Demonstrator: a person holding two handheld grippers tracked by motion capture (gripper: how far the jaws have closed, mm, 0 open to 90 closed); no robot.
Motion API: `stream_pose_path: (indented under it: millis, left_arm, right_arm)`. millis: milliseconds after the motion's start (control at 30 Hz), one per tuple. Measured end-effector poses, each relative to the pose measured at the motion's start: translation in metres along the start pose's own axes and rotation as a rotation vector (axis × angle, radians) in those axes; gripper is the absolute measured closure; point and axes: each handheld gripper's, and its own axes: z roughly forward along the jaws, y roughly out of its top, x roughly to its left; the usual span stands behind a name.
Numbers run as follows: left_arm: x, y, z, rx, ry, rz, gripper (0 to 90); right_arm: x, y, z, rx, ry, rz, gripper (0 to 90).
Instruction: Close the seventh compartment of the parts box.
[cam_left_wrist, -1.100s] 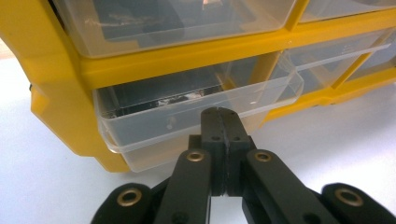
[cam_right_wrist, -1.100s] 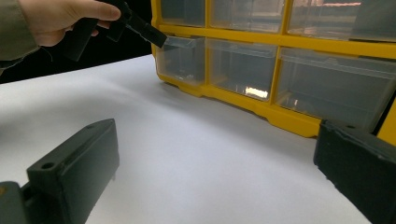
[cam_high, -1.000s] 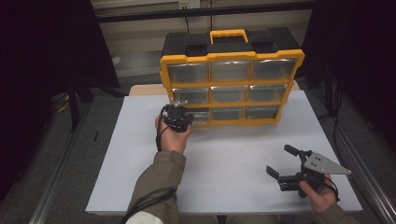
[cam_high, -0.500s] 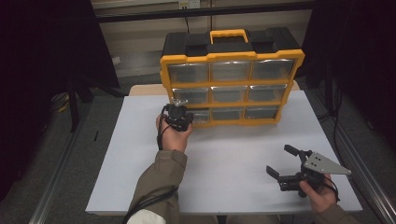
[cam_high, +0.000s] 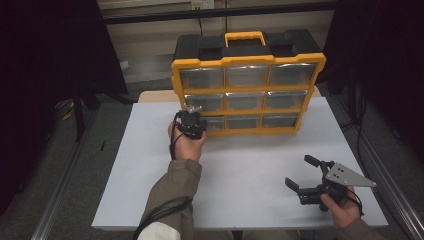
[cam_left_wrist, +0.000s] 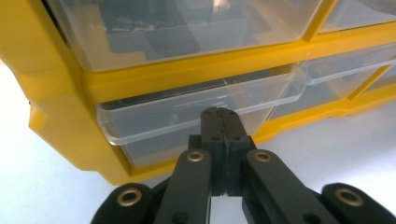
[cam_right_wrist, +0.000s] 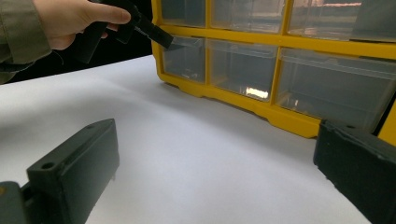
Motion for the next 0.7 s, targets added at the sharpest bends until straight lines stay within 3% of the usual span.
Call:
stream_pose_path:
  millis: [100,700]
  left_arm:
    - [0.0003,0.0001,0.0015,-0.01,0.003,-0.019,90.0]
    - [0.0032,-0.0004,0.0042,-0.027,0.024,-0.02,90.0]
  right_arm:
    - [0.0,-0.0001,0.0005,-0.001,0.001,0.0,0.2]
    - [-0.0008,0.0,0.0022,0.004,0.0,0.004,0.2]
